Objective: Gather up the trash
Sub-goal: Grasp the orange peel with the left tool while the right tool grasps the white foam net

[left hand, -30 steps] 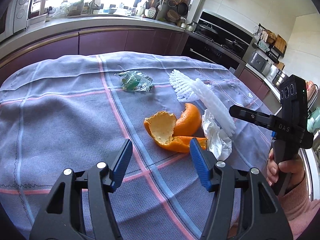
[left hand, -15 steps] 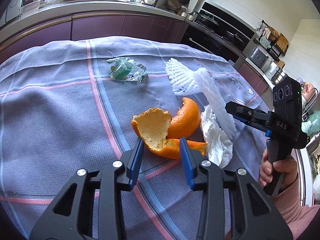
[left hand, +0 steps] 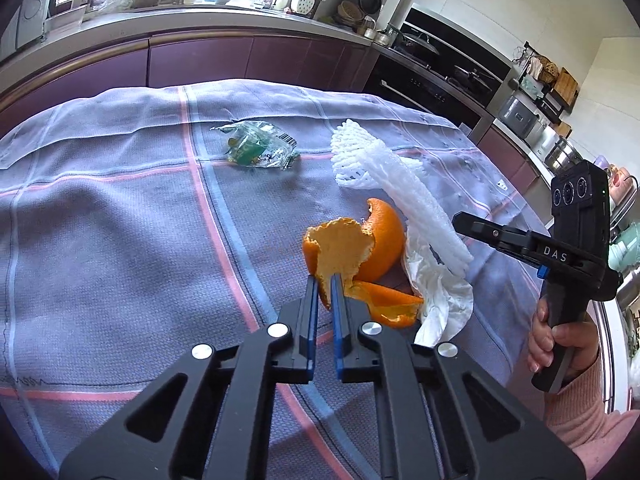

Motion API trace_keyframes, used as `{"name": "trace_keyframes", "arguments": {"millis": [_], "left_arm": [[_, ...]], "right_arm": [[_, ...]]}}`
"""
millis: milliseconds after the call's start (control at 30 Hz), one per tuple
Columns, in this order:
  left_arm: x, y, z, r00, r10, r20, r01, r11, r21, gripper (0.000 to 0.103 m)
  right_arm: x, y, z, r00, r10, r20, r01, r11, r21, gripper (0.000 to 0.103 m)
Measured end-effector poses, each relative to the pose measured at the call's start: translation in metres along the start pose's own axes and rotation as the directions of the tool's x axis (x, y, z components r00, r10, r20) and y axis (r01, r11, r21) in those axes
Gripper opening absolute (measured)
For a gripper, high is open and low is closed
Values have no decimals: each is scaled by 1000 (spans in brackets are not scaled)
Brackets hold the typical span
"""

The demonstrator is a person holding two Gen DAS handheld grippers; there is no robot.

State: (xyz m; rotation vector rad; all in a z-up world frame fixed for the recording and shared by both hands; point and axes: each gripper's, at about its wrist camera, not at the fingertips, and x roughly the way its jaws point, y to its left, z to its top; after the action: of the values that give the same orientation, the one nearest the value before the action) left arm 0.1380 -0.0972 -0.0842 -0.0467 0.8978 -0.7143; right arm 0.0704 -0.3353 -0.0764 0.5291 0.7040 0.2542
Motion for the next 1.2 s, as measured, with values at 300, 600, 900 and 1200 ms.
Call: {"name": "trace_keyframes", "arguments": {"millis": [300,600,900,1200], "left_arm": [[-11,0,-4,1000,1,25,-1,1000,17,5],[-1,3,-7,1000,15,-15,-15,1000,21,12],[2,4,-5,1000,6,-16,-6,1000,6,7],[-25,0,-4,998,-19,56,18,999,30,3]], "right_arm": [[-5,1,1,1000,12,11,-12,1000,3,10],[15,-9,6,1000,-5,-23,6,1000,20,52],[14,-2,4,999,34,-35,-34,999,-10,14],[-9,11,11,997,62,38,-61,998,-34,12]]}}
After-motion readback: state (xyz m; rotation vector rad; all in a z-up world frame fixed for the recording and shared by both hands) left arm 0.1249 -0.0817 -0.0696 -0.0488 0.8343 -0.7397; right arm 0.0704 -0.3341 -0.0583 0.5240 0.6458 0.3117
